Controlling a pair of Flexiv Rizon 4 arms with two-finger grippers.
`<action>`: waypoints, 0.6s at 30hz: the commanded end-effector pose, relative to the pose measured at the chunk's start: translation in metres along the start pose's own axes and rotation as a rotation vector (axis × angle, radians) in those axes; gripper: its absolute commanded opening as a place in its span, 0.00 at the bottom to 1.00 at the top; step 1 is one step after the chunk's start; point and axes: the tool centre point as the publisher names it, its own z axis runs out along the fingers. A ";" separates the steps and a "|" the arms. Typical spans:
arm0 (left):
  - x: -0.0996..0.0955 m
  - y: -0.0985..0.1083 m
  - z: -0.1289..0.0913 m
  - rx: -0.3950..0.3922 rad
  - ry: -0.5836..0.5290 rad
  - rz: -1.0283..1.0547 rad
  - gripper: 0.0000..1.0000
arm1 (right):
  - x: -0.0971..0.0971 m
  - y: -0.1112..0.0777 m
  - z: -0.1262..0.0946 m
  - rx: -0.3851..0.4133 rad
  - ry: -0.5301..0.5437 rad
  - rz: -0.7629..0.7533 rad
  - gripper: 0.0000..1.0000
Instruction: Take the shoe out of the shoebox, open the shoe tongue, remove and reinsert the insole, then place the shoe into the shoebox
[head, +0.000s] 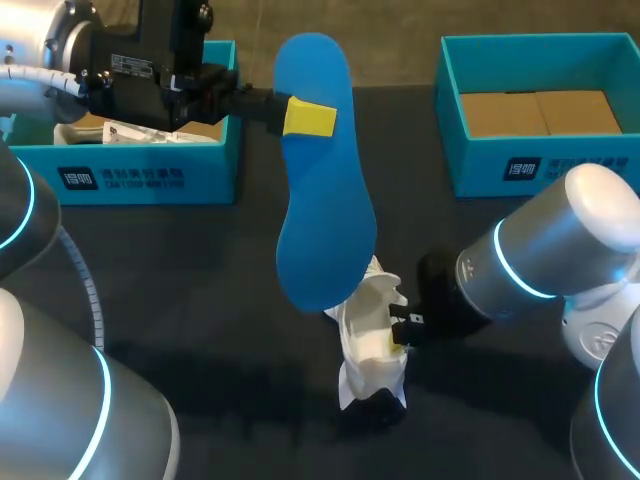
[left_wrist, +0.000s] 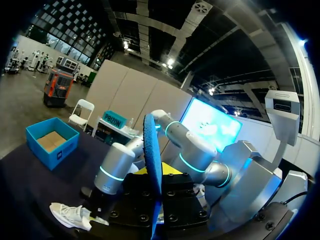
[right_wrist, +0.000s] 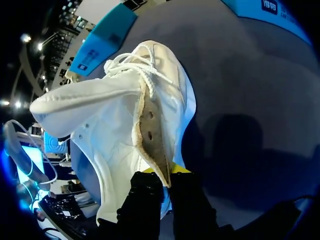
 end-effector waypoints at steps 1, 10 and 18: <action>-0.001 -0.001 0.001 -0.003 0.001 -0.001 0.00 | 0.001 0.001 0.010 -0.014 -0.003 0.004 0.00; -0.001 -0.001 0.001 -0.003 0.001 -0.001 0.00 | 0.005 0.003 0.009 -0.015 -0.004 0.003 0.15; -0.001 -0.001 0.001 -0.003 0.001 -0.001 0.00 | 0.015 0.002 -0.006 -0.035 0.006 0.006 1.00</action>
